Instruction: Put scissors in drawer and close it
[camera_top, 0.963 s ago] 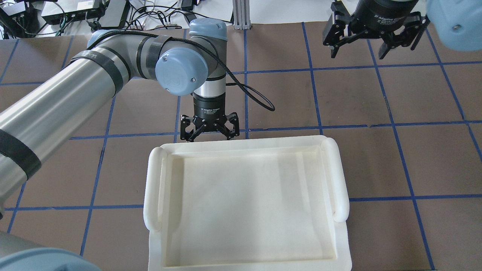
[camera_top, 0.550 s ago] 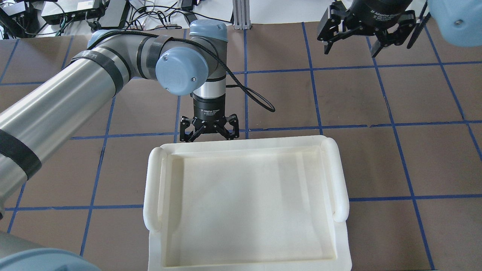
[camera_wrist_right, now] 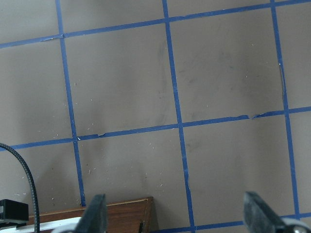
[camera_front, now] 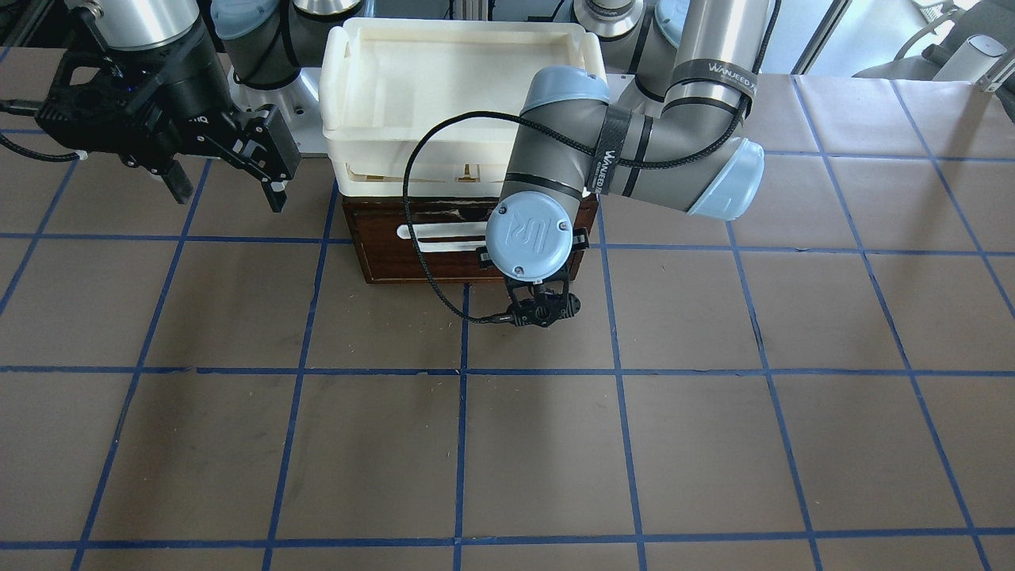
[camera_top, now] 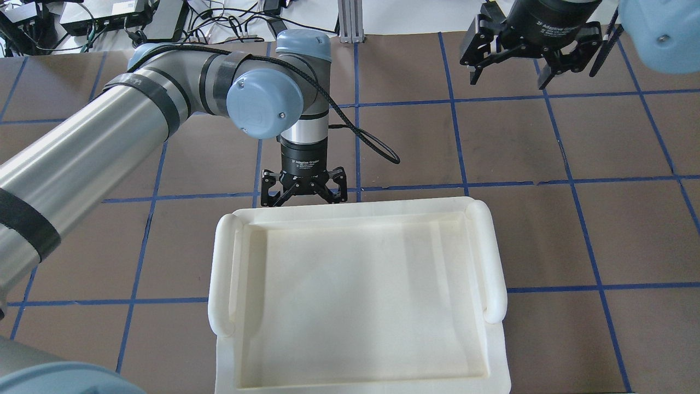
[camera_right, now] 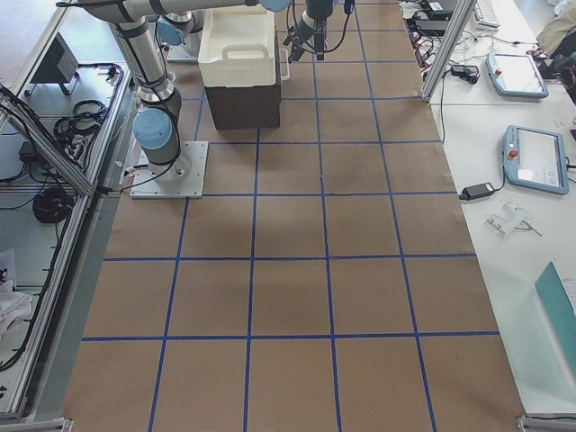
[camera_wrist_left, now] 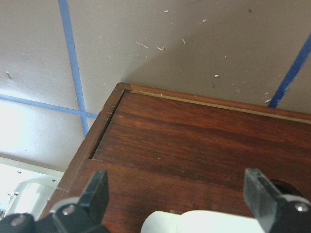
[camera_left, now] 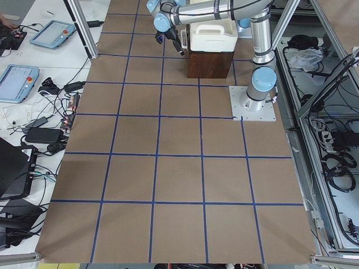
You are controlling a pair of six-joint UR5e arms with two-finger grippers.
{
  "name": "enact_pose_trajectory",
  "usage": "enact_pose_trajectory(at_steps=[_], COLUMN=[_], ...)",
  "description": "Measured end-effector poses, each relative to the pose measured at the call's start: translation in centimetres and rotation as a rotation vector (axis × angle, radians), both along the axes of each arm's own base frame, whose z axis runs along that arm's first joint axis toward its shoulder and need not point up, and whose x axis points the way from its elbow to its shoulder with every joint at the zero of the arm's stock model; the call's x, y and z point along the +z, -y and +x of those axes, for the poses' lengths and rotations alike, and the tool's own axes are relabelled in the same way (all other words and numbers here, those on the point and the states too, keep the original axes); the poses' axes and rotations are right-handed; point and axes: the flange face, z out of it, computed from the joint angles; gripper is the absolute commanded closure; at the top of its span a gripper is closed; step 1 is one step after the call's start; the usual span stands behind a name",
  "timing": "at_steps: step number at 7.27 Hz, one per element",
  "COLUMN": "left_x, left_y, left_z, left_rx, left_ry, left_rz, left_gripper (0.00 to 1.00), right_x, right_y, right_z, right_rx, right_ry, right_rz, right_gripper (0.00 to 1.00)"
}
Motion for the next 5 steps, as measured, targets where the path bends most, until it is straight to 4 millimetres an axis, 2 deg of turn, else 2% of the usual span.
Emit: enact_pose_trajectory(at_steps=[2,3,5], left_x=[1.0,2.7,7.8], left_y=[0.7,1.9,6.0], left_z=[0.0,0.4,2.5], left_rx=[0.008,0.02,0.011], left_ry=[-0.016,-0.035,-0.104], left_rz=[-0.028,-0.07,-0.211], left_gripper=[0.0,0.0,0.0], right_x=[0.0,0.0,0.0], right_y=[-0.1,-0.1,-0.1], right_z=[0.0,0.0,0.0], right_rx=[0.0,0.0,0.005], right_ry=[-0.001,0.0,0.0], right_rz=[0.004,0.004,0.001], right_gripper=[0.0,0.0,0.0])
